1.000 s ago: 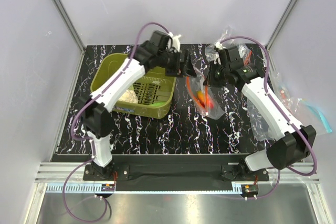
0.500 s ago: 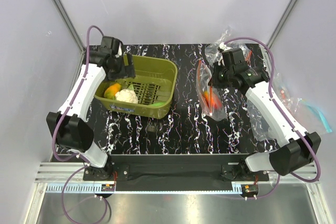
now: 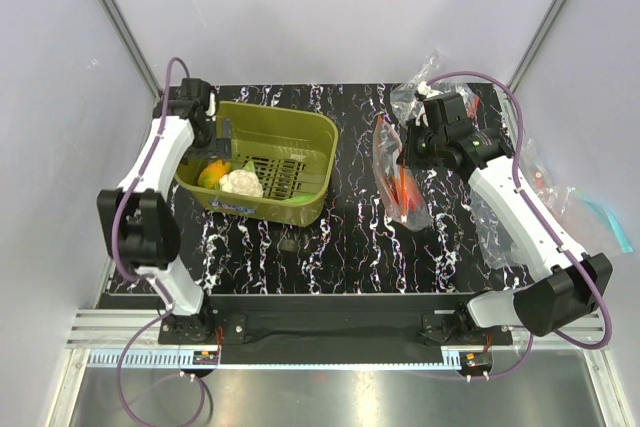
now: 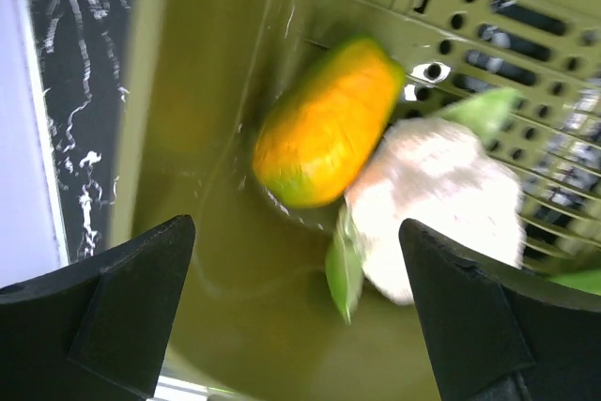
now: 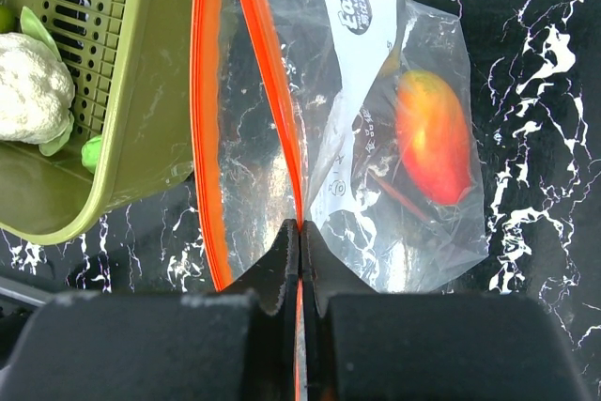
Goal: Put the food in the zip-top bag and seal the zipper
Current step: Pick up the fake fruit from the bin.
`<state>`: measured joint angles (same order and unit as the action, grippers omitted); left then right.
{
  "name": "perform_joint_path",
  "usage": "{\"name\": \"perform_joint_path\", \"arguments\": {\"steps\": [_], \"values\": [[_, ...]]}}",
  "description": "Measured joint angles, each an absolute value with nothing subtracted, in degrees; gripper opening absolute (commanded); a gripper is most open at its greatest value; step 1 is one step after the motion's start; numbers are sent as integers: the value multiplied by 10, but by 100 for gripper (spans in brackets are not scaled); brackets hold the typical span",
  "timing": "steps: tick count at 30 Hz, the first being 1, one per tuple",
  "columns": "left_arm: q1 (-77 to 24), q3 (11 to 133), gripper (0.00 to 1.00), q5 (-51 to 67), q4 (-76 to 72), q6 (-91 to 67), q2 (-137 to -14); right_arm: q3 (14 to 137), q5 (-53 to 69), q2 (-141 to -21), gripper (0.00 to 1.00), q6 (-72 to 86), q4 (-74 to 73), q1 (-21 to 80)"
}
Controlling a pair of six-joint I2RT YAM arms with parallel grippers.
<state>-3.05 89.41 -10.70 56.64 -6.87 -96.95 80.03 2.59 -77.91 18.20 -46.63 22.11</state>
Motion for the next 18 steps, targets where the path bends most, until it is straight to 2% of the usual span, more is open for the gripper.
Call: {"name": "perform_joint_path", "arguments": {"steps": [11,13,14,15,18], "values": [[-31,905,91,-91,530,-24,-1098,800,32,-779,0,184,-467,221],[-30,910,79,-91,527,-24,-1106,800,37,-779,0,185,-467,221],[-29,910,71,-91,523,-24,-1111,800,38,-779,0,185,-467,221],[-28,910,58,-90,521,-24,-1116,800,41,-779,0,185,-467,221],[-22,910,44,-79,516,-22,-1122,801,42,-779,0,187,-467,221]]}}
